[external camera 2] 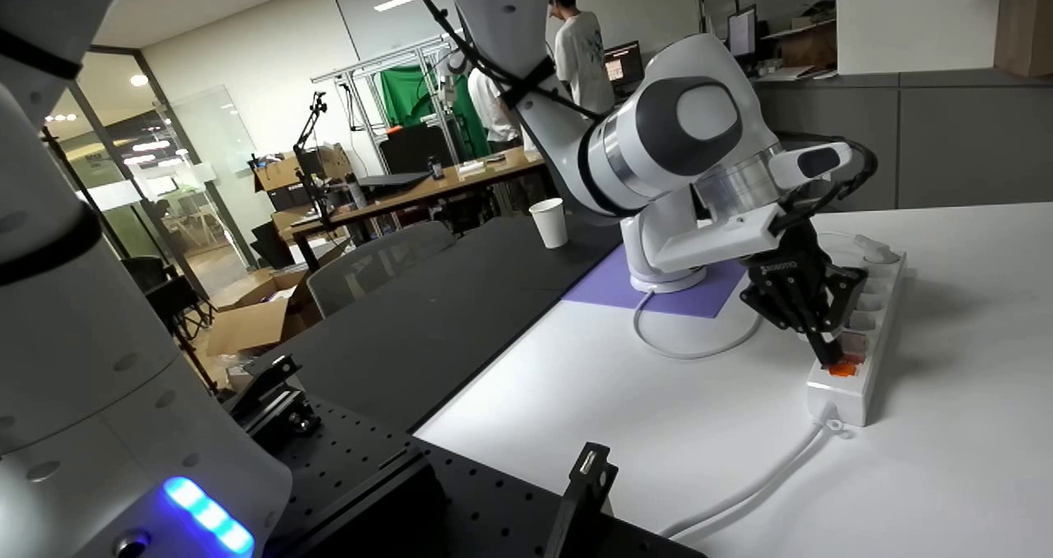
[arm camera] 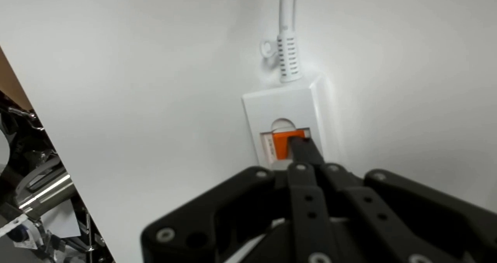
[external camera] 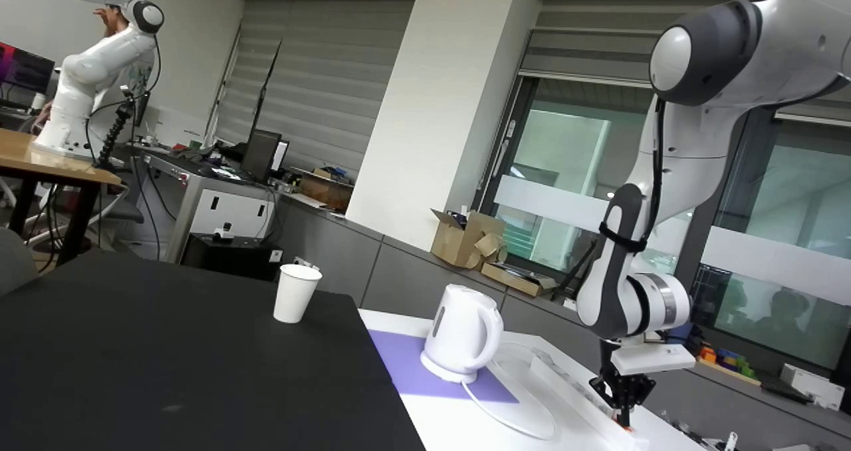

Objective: Turn on the extension cord switch

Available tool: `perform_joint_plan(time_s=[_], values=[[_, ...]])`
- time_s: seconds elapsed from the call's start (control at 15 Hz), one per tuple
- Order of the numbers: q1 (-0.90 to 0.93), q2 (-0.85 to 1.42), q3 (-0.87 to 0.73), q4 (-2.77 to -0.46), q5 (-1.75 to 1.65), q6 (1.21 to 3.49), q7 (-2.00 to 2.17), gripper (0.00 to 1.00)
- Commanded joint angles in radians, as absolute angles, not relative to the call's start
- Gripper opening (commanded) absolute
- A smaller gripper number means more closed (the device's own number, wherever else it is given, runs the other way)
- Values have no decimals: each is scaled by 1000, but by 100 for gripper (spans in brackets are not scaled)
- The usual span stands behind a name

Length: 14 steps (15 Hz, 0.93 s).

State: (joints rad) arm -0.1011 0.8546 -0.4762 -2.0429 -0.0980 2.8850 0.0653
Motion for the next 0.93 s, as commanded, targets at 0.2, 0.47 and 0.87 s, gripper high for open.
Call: perform_joint_plan(time_s=[0.2, 0.47, 0.87], values=[[-136, 856, -458, -2035, -104, 2896, 69, 0], [-190, 856, -417, -2018, -109, 2895, 14, 0], [-359, 853, -290, -1963, -108, 2868, -163, 0]])
